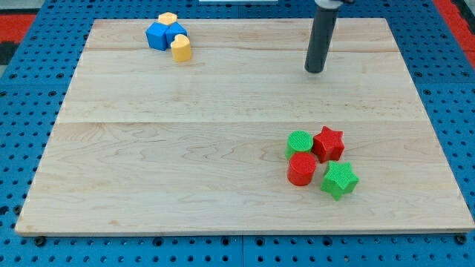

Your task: Push the yellow hexagon to the left of the blue cube

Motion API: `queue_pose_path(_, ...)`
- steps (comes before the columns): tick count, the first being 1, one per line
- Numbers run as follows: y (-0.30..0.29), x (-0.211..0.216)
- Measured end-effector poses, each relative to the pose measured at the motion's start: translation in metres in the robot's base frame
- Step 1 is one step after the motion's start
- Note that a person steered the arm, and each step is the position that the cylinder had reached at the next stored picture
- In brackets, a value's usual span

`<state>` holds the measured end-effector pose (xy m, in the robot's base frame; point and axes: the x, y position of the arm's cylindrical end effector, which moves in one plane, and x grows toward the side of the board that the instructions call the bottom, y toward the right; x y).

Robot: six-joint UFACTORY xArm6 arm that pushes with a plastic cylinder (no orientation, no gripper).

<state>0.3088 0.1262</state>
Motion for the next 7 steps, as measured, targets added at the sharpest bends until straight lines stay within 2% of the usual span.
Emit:
queue_pose_path(2, -0.071, -0.07)
queue_pose_path(3, -0.141, -0.104)
queue_pose_path(4, -0.178, -0.115)
queue_pose_path(7, -0.234, -0.117)
